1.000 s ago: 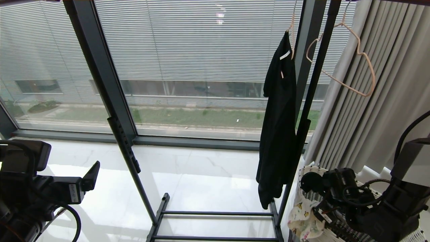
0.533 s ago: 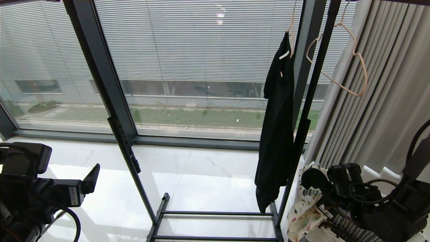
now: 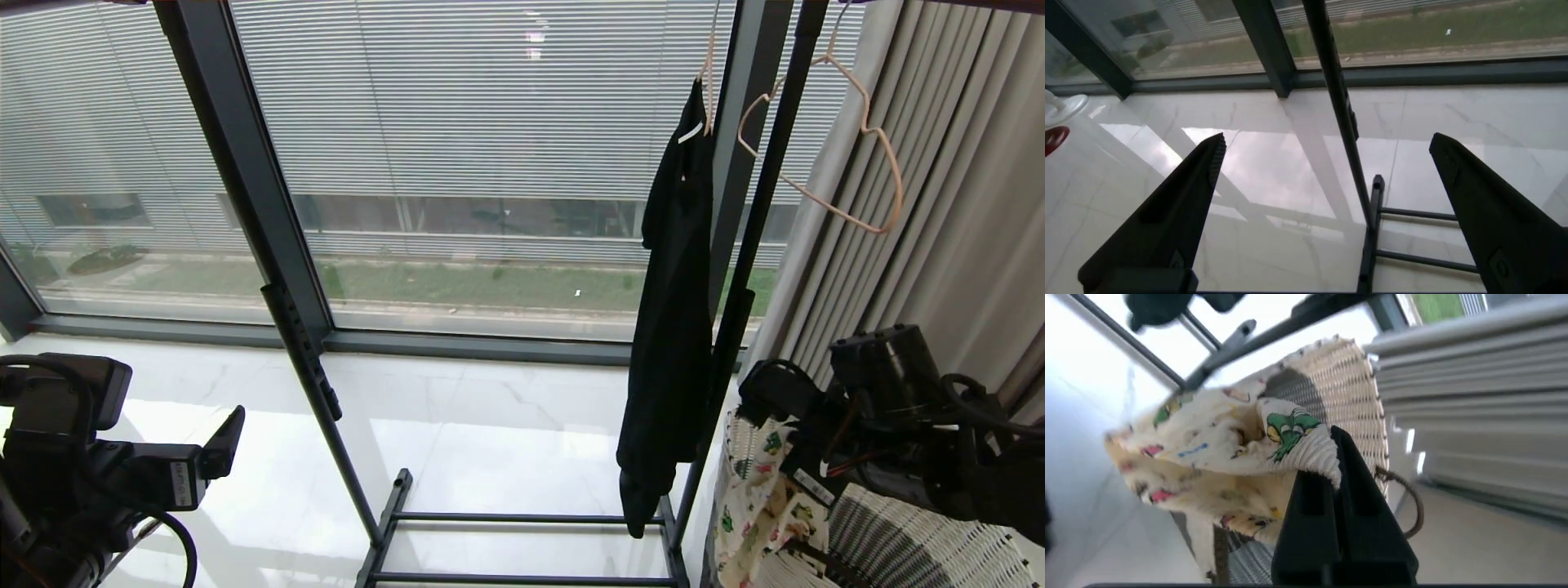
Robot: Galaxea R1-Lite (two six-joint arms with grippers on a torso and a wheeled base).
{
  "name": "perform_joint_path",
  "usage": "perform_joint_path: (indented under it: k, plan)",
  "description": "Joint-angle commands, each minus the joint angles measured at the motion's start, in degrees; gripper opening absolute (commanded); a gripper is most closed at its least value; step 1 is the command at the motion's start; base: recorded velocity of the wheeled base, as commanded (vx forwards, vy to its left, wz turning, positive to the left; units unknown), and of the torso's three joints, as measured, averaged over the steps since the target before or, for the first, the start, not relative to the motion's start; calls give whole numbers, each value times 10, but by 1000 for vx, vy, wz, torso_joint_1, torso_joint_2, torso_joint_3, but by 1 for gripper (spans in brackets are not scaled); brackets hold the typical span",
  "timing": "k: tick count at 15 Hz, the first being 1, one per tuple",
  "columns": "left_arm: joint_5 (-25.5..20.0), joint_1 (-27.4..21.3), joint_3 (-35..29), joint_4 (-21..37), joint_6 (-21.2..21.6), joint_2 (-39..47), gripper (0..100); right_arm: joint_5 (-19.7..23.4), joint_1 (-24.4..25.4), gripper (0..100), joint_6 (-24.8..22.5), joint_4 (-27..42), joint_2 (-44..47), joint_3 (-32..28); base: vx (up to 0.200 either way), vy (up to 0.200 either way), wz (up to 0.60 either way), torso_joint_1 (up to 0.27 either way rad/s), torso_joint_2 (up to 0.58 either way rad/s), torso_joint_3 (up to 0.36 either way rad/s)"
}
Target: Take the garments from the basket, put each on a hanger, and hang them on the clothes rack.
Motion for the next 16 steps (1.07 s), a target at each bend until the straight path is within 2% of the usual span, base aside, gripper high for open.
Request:
perform_joint_path:
  k: [1,3,10,14,16]
  plan:
    - [0,0,0,-1,0,-2,100,0,61,0,24,65,-74,-66,-200,0,0,12,2,7]
    - [0,0,0,-1,0,-6,100,0,90,0,40,104,-83,-90,-200,0,0,2,10,0]
    - [-2,-2,-1,-2,0,-17,100,-1,121,0,45,108,-82,-125,-200,0,0,0,2,2]
    - [-2,-37,6,-1,0,-33,100,0,126,0,46,138,-85,-141,-200,0,0,5,5,5]
    - [-3,-50,11,-1,0,-38,100,0,128,0,46,139,-85,-145,0,0,0,0,0,0]
